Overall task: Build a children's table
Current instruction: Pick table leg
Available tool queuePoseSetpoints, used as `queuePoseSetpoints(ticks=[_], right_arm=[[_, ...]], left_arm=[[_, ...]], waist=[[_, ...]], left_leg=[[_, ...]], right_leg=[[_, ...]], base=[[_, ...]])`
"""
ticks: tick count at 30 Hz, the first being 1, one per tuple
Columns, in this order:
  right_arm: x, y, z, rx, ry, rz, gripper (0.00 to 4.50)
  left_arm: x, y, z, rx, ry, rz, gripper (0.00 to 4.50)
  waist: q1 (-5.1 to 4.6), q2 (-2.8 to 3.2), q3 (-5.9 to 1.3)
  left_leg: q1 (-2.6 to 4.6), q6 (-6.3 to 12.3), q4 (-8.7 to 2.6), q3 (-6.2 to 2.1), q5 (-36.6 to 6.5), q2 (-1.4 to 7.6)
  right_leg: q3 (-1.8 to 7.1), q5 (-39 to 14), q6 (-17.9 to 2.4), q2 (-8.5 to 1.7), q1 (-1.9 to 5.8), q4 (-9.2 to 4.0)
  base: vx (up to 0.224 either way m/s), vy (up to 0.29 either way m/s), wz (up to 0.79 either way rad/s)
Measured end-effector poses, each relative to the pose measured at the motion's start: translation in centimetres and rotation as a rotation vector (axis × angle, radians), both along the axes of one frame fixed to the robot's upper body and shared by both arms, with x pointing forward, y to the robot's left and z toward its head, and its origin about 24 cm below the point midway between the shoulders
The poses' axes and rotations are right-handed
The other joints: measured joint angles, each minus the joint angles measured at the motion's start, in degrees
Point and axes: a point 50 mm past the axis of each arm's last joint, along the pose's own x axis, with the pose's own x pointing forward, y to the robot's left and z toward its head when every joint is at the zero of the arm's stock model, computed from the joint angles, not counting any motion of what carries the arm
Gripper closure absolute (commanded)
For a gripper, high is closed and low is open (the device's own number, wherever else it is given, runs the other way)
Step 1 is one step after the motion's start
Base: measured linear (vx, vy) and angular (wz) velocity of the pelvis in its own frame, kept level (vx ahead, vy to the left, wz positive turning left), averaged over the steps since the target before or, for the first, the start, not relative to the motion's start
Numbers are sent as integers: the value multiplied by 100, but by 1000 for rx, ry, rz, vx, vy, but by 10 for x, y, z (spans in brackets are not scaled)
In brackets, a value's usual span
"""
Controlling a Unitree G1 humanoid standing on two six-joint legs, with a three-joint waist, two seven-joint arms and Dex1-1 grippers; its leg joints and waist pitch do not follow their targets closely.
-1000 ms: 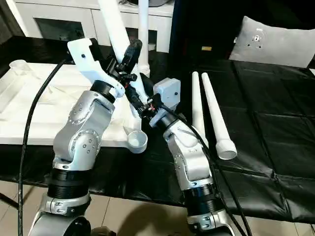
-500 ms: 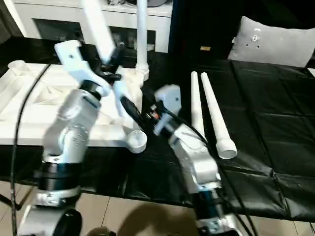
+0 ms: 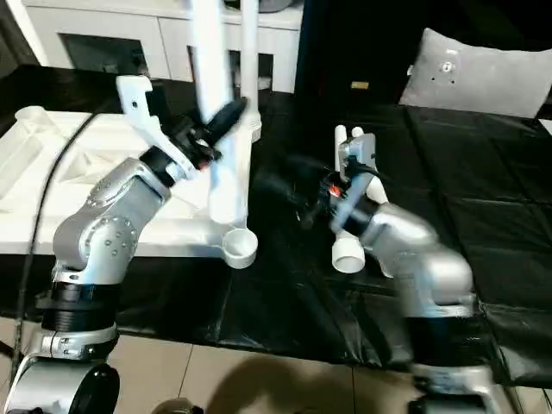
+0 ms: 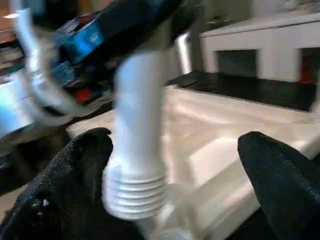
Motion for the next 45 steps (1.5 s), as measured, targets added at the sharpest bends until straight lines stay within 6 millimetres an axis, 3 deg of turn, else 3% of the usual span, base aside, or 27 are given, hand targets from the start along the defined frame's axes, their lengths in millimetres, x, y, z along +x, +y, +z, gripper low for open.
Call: queuePoseSetpoints(ticks=[7,13,26,27,30,33,45], right_arm=[[-9,5,1,-29,27,157,0],[-11,12,8,-65,3,242,0],[-13,23,-2,-118,18,302,0],[-13,23,-3,-119,21,301,29],[-13,23,-4,-121,22,301,37],[-13,24,-4,-115,20,310,79],[-15,28,-2,-73,24,348,164]], left_arm=[[-20,-8,1,70,-145,-201,261],[-31,-18,-2,82,-173,-327,261],[-46,-29,-2,58,-185,-473,261],[-47,-30,-2,61,-187,-479,261],[-48,-31,-3,68,-185,-491,261],[-48,-31,-3,63,-181,-494,261],[-48,-30,-4,60,-181,-488,261]], waist=[[20,-2,0],[20,-3,0],[16,-3,0],[16,-3,0],[16,-4,0],[13,-4,0],[14,-3,0]], left_leg=[[1,12,2,8,9,2],[0,11,1,13,12,4],[1,12,2,21,12,7],[1,12,2,22,12,7],[1,13,2,24,13,8],[1,13,2,25,13,8],[1,14,2,27,14,10]], right_leg=[[1,7,-7,-3,1,0],[1,10,-7,-4,1,0],[3,10,-7,-3,0,0],[3,10,-7,-3,0,0],[3,10,-6,-3,0,0],[4,10,-6,-3,0,0],[3,10,-6,-3,0,0]], base=[[0,0,0],[0,0,0],[0,0,0],[0,0,0],[0,0,0],[0,0,0],[0,0,0]])
